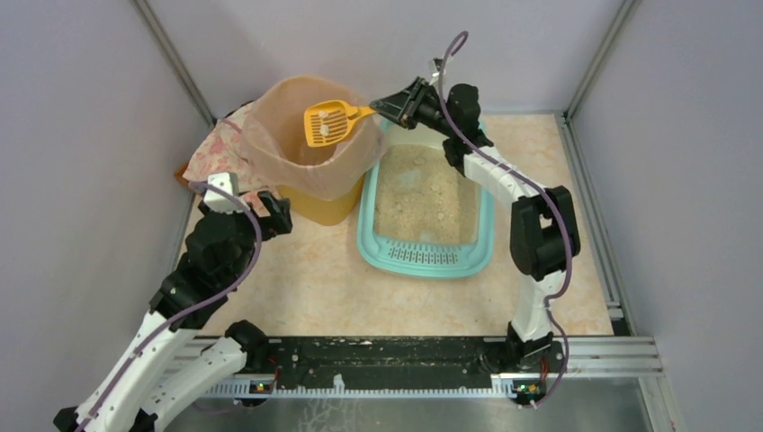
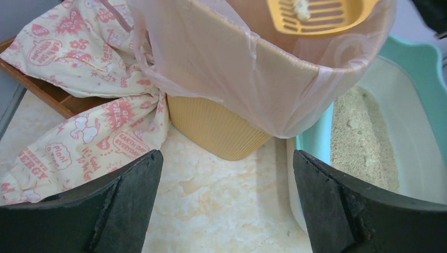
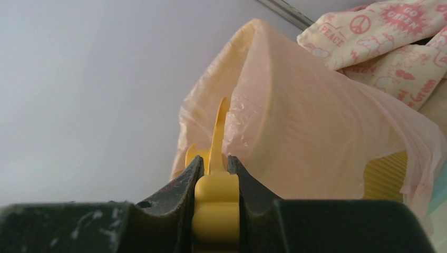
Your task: Clean the litter box
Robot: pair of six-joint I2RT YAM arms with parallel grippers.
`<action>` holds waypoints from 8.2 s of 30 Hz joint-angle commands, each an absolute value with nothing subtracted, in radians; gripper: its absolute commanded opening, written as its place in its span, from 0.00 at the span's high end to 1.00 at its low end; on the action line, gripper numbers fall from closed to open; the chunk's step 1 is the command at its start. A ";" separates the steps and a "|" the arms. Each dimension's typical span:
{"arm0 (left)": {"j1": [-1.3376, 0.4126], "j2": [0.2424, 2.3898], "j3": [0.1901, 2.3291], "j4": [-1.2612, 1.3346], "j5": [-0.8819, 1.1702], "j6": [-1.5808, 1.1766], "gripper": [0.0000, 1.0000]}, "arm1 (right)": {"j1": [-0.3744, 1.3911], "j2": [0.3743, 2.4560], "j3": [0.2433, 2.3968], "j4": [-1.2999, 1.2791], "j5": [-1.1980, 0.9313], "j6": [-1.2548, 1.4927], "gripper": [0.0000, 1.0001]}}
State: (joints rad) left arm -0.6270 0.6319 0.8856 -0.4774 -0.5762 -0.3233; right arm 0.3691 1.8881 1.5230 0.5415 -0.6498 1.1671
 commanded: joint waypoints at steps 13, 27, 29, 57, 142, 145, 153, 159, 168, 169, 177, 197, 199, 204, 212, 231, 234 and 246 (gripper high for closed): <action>-0.630 0.439 0.832 -0.340 -0.408 -0.267 0.01 | 0.615 1.915 1.912 0.071 -0.381 0.363 1.00; -0.630 0.466 0.836 -0.346 -0.403 -0.278 0.01 | 0.813 1.762 1.778 0.176 0.026 -0.113 1.00; -0.629 0.468 0.834 -0.348 -0.404 -0.279 0.01 | 0.828 1.731 1.756 0.209 0.053 -0.154 1.00; -0.629 0.530 0.764 -0.261 -0.364 -0.286 0.01 | 0.281 1.159 1.210 0.004 0.115 0.416 1.00; -0.629 0.522 0.742 -0.292 -0.401 -0.288 0.01 | 0.317 2.037 1.160 0.419 -0.278 0.818 1.00; -0.629 0.521 0.742 -0.293 -0.400 -0.290 0.01 | 0.305 2.021 1.123 0.484 -0.303 0.860 1.00; -0.629 0.520 0.741 -0.288 -0.387 -0.292 0.01 | 0.290 1.920 1.074 0.500 -0.305 0.865 1.00; -0.629 0.520 0.741 -0.284 -0.380 -0.295 0.01 | 0.277 1.848 1.039 0.507 -0.315 0.870 1.00; -0.629 0.515 0.740 -0.284 -0.373 -0.296 0.01 | 0.270 1.770 1.002 0.494 -0.303 0.869 1.00; -0.629 0.514 0.739 -0.283 -0.372 -0.296 0.01 | 0.267 1.762 0.998 0.494 -0.302 0.868 1.00; -0.629 0.525 0.741 -0.274 -0.361 -0.295 0.01 | 0.256 1.703 0.984 0.482 -0.290 0.863 1.00; -0.630 0.539 0.739 -0.269 -0.341 -0.298 0.01 | 0.163 1.514 0.825 0.541 -0.354 0.906 1.00; -0.629 0.541 0.739 -0.270 -0.341 -0.298 0.01 | 0.149 1.471 0.798 0.555 -0.381 0.910 1.00; -0.630 0.545 0.737 -0.268 -0.333 -0.300 0.01 | 0.084 1.415 0.726 0.642 -0.487 0.936 1.00; -0.629 0.549 0.738 -0.270 -0.328 -0.296 0.01 | -0.098 1.376 0.568 0.895 -0.650 1.098 1.00; -0.629 0.579 0.739 -0.244 -0.292 -0.302 0.01 | -0.217 1.286 0.470 0.930 -0.794 1.135 1.00; -0.630 0.575 0.739 -0.255 -0.291 -0.306 0.01 | -0.247 1.278 0.444 0.934 -0.788 1.135 1.00; -0.629 0.577 0.732 -0.252 -0.290 -0.309 0.01 | -0.277 1.415 0.376 1.344 -0.870 1.399 1.00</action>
State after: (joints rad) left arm -0.6266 0.5735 0.7353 -0.2802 -0.3054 -0.2977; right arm -0.2451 1.3643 0.4133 1.0409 -0.8349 1.2453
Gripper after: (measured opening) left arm 0.987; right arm 0.208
